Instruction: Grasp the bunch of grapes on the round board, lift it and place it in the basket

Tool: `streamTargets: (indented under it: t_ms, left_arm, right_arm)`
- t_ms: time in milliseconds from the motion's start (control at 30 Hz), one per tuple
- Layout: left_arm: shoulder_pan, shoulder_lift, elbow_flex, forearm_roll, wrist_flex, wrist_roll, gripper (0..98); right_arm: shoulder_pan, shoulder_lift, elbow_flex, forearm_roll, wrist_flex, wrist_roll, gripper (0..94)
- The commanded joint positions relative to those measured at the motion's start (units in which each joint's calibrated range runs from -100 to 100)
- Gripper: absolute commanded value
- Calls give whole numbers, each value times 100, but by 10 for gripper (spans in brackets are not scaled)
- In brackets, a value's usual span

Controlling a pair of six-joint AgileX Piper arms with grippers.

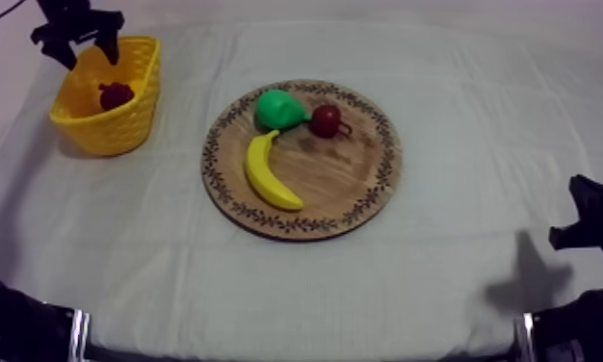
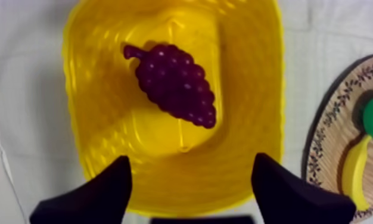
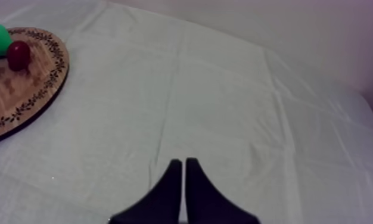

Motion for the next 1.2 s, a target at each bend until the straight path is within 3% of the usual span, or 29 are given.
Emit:
streamTargets:
  t_ms: [0, 333, 633, 1167]
  left_arm:
    - [22, -275, 172, 27, -131, -26, 694]
    - [-31, -1677, 1237, 287, -1001, -312, 572]
    - [-222, -3246, 2761, 557, -2286, -662, 410]
    - [-368, -6389, 6039, 532, -4710, -851, 132]
  right_arm:
    - [0, 0, -4, -2, 0, -2, 3]
    - [0, 0, -4, -2, 0, -2, 3]
    - [0, 0, -4, -2, 0, -2, 3]
    - [0, 0, -4, -2, 0, -2, 3]
